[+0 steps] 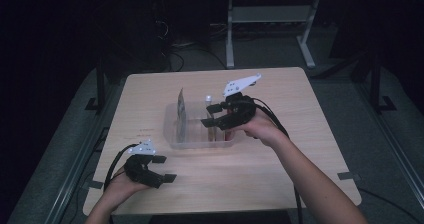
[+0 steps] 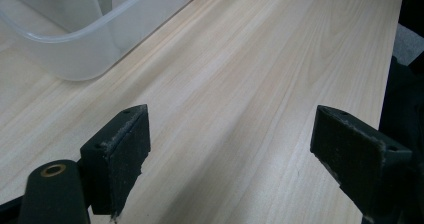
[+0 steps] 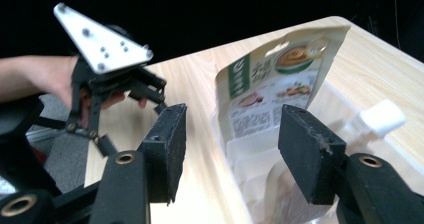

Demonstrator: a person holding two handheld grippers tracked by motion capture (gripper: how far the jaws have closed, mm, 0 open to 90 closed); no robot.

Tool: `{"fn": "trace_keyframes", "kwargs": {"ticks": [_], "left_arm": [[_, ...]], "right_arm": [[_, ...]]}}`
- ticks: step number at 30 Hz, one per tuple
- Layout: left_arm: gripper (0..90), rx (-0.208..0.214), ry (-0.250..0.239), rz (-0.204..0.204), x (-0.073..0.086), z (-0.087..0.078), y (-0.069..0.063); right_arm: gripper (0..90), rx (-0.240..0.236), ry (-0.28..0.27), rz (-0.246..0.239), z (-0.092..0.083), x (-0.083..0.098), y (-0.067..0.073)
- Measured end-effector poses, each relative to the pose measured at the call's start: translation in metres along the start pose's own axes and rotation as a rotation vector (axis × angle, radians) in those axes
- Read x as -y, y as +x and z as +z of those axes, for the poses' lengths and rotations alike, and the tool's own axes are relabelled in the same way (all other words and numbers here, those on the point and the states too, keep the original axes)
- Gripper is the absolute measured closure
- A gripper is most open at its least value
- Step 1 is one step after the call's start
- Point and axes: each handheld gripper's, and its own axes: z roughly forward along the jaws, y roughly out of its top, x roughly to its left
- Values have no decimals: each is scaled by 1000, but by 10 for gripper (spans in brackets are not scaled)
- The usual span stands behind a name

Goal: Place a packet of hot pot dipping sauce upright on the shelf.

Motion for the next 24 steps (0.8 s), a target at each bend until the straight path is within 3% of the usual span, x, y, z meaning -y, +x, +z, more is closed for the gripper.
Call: {"fn": "trace_keyframes", "kwargs": {"ticks": [10,15,24], "left_arm": [[158,-14,1,-6,8,-6,-2],[158,-19,2,-4,10,-8,-3],[159,-17,14,-2,10,-5,-5]], "right_arm": [[414,22,0,-22,-15,28,21],[408,71,11,-33,-22,48,29],[391,113,22,7,-39,85,35]]}}
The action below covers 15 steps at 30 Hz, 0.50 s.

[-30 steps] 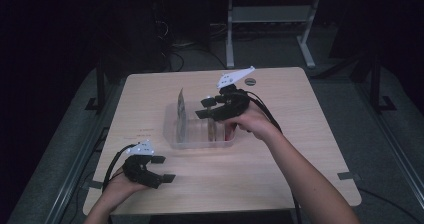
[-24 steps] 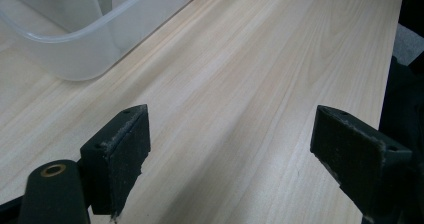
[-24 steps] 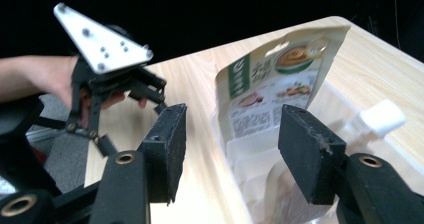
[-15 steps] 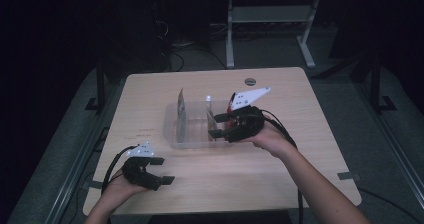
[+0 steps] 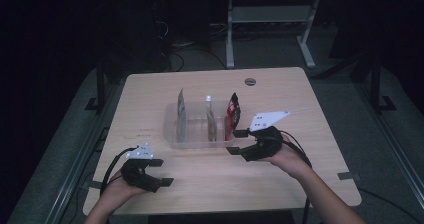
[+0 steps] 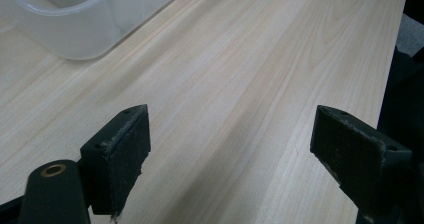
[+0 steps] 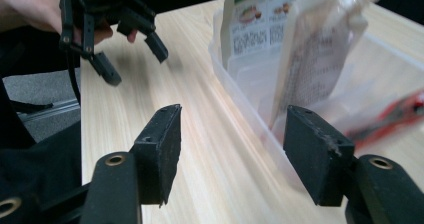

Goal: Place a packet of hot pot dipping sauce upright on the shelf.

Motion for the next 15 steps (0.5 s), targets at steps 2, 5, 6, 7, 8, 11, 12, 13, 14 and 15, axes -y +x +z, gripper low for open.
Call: {"fn": "trace_keyframes", "kwargs": {"ticks": [2,5,6,7,8,11,12,13,14,15], "left_arm": [[159,-2,1,9,0,0,0],[159,-5,-1,10,1,-1,0],[159,-5,-3,1,2,-1,0],[158,-4,-1,6,3,-2,0],[158,-5,4,14,4,-2,0],[158,-19,15,19,4,-1,-1],[158,-23,15,15,4,-2,-3],[159,-34,18,22,5,-3,-4],[162,-46,12,26,6,-5,-4],[162,-50,4,24,7,-8,-4]], "right_arm": [[383,8,8,1,-4,9,0],[370,16,14,5,-8,19,-2],[364,27,23,14,-9,24,-3],[358,36,29,20,-11,29,-4],[351,44,30,23,-12,33,-5],[326,62,41,49,-16,48,-10],[319,68,48,52,-17,52,-11],[308,79,57,56,-18,58,-12],[298,87,63,61,-20,63,-13],[290,95,71,69,-22,68,-14]]}}
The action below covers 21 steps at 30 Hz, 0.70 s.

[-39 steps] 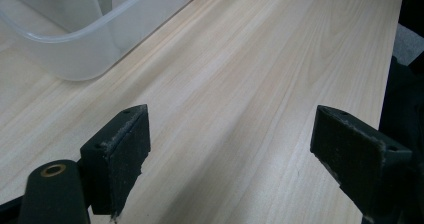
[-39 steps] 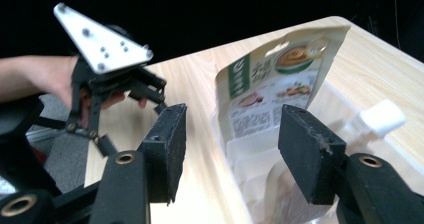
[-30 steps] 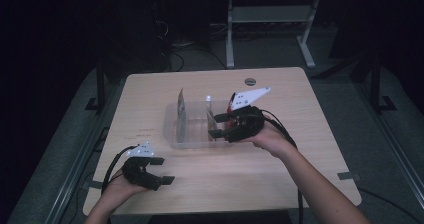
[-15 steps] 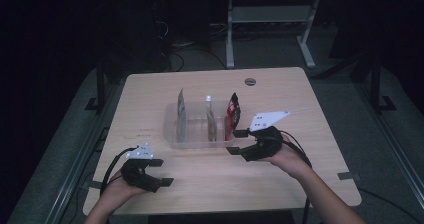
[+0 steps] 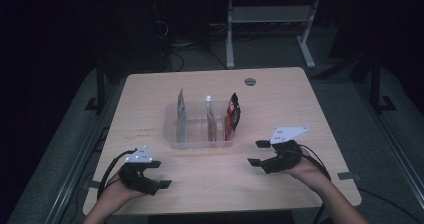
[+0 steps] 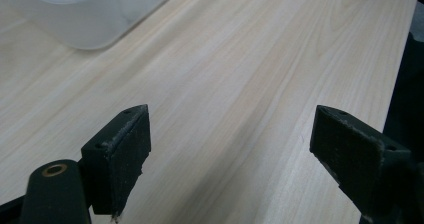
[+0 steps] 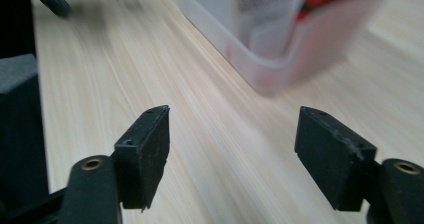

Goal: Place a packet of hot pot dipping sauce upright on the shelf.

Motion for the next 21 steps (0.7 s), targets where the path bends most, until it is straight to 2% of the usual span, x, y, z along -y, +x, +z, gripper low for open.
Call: {"fn": "trace_keyframes", "kwargs": {"ticks": [2,8,11,12,15,21], "left_arm": [[162,-3,-6,-14,3,-3,-1],[161,-18,-10,-23,14,-6,2],[153,-48,27,8,17,-7,4],[149,-51,18,6,18,-6,4],[136,-55,14,21,20,-7,7],[136,-53,37,20,22,-2,8]], "right_arm": [[275,19,12,10,-3,9,-3],[209,75,39,38,-12,36,-12],[162,109,84,42,-15,50,-21],[153,117,97,47,-16,52,-23],[141,109,84,69,-18,58,-28],[140,112,86,57,-16,59,-29]]}}
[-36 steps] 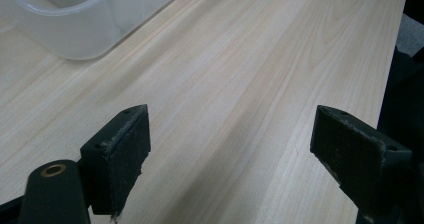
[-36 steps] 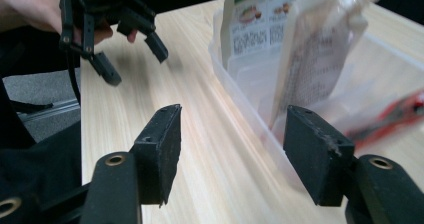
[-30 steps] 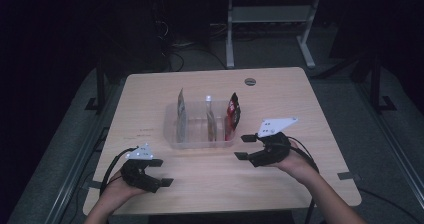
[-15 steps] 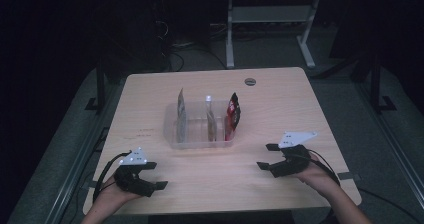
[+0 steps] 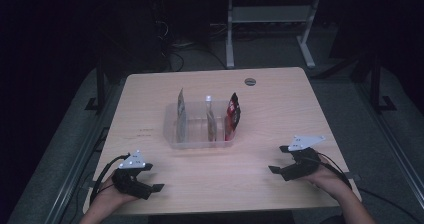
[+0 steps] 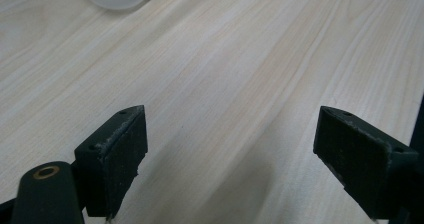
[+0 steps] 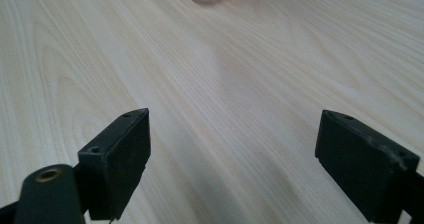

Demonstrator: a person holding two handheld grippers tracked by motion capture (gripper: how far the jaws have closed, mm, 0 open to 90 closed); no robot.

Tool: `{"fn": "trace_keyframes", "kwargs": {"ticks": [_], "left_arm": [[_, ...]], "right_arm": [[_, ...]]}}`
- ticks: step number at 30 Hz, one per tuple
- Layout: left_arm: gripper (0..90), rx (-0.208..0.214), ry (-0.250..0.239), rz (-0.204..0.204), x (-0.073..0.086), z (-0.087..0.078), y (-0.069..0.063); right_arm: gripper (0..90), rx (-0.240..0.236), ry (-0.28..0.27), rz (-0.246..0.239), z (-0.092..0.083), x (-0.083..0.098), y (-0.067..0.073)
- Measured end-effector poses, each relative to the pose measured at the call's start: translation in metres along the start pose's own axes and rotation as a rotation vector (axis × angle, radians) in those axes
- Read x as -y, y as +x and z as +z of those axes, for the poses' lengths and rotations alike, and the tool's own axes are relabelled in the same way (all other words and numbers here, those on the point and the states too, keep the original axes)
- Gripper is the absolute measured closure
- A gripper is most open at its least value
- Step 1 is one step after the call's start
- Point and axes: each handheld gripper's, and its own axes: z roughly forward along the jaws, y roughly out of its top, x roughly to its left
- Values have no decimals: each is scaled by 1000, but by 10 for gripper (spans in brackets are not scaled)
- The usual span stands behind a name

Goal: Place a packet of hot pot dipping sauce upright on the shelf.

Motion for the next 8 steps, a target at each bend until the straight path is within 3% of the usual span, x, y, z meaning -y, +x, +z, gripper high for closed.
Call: {"fn": "trace_keyframes", "kwargs": {"ticks": [8], "left_arm": [[135,-17,1,20,1,6,1]], "right_arm": [[130,31,-1,13,1,2,-2]]}}
